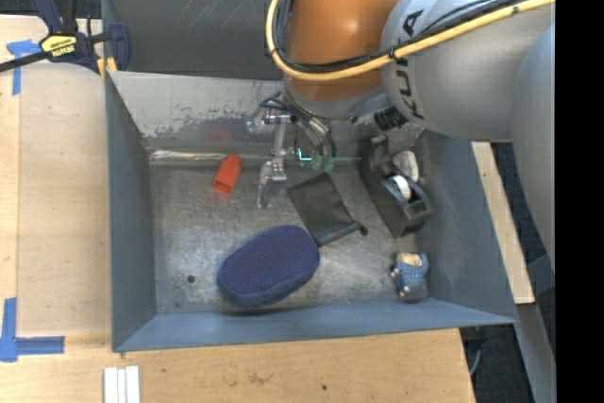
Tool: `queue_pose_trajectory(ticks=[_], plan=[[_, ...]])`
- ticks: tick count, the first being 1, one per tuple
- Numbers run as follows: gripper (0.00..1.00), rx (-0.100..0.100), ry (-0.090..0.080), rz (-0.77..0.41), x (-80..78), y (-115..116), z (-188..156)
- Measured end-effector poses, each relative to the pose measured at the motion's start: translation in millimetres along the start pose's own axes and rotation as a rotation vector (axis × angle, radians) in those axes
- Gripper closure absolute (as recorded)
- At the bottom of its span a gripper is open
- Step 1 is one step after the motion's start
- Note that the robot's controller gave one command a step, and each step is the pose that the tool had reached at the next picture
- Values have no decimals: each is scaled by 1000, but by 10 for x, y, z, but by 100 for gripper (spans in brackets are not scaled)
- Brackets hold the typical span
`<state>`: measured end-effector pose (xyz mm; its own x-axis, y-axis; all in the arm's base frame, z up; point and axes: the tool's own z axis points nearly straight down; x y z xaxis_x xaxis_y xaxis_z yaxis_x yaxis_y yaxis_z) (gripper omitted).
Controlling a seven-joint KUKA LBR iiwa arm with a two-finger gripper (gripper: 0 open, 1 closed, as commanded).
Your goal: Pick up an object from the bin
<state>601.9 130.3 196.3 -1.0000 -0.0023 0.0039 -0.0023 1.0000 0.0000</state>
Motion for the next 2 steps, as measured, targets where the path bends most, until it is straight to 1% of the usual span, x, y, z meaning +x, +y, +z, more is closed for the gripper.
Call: queue_pose_trajectory(ticks=[1,2], plan=[[0,-4,-16,-26,113,-422,1115],[0,2,-8,-207,995,-1336,1016]])
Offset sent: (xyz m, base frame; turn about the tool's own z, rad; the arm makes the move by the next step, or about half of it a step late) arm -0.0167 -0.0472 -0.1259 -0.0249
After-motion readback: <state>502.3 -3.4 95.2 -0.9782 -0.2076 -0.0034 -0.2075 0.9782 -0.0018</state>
